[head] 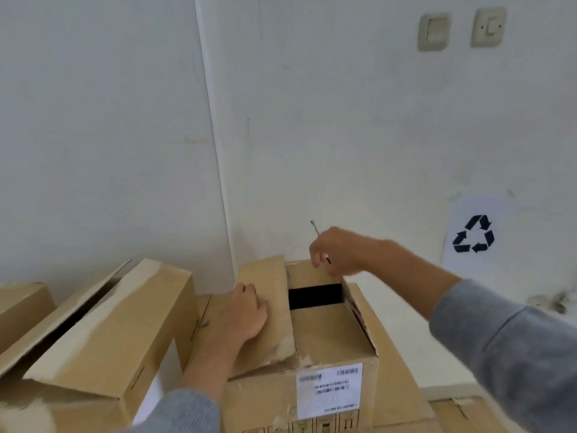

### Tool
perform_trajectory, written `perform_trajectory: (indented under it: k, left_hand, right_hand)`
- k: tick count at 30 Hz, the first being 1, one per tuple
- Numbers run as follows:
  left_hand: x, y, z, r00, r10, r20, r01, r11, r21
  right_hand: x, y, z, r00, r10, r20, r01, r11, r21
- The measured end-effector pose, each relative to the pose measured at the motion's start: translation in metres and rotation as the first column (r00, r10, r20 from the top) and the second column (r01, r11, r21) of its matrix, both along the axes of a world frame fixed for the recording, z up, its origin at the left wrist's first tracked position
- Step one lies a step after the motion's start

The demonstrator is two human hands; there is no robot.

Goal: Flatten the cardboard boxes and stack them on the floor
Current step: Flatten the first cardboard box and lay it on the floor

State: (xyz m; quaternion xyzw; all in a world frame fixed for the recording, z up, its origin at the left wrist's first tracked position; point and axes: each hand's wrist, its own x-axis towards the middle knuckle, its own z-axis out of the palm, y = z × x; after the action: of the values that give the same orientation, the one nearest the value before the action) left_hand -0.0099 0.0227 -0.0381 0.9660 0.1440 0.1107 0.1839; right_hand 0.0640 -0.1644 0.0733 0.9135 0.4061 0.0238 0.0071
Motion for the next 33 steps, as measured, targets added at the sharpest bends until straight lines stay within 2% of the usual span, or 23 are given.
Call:
perform_trajectory:
  k: [2,5,7,11,14,16,19,23,27,31,33]
  left_hand:
    - [0.01,-0.007,0.01,1.0,0.003,-0.024,-0.004,1.0,-0.027]
    - [0.022,-0.019,0.016,0.995,-0.061,-0.082,0.047,0.986,-0.16]
    - [0.028,-0.021,0.018,0.989,-0.077,-0.127,0.057,0.986,-0.158]
    - [0.026,-0.01,0.044,0.994,-0.1,-0.05,0.092,0.985,-0.147]
    - [0.019,0.013,0.071,0.994,-0.108,0.001,0.107,0.986,-0.128]
    - [0.01,0.033,0.08,0.995,-0.097,0.037,0.102,0.975,-0.198]
    - [-0.006,0.053,0.079,0.992,-0.088,0.091,0.112,0.945,-0.308]
    - [-0.014,0.058,0.072,0.983,-0.117,0.144,0.162,0.917,-0.364]
    - [-0.012,0.062,0.068,0.979,-0.129,0.158,0.183,0.9,-0.396]
    - [-0.013,0.065,0.066,0.975,-0.119,0.188,0.191,0.879,-0.438]
    - [-0.013,0.062,0.066,0.97,-0.125,0.208,0.208,0.869,-0.45]
  right_hand:
    - [-0.001,-0.011,0.007,0.997,-0.059,0.044,0.062,0.996,-0.071]
    - [-0.014,-0.018,-0.002,0.983,-0.167,0.077,0.176,0.975,-0.137]
    - [-0.014,-0.021,-0.012,0.964,-0.242,0.108,0.256,0.956,-0.14]
    - [0.0,-0.024,-0.042,0.941,-0.338,-0.005,0.335,0.936,-0.106]
    - [0.011,-0.012,-0.07,0.942,-0.32,-0.099,0.326,0.944,0.047]
    - [0.016,0.004,-0.089,0.933,-0.335,-0.13,0.352,0.925,0.144]
    - [0.02,0.022,-0.108,0.93,-0.357,-0.089,0.367,0.919,0.145]
    - [0.038,0.032,-0.105,0.935,-0.341,-0.096,0.351,0.856,0.38]
    - [0.068,0.045,-0.085,0.952,-0.274,-0.135,0.304,0.891,0.336]
    - [0.072,0.056,-0.082,0.953,-0.256,-0.161,0.3,0.871,0.39]
    - [0.054,0.055,-0.081,0.953,-0.164,-0.256,0.238,0.925,0.297]
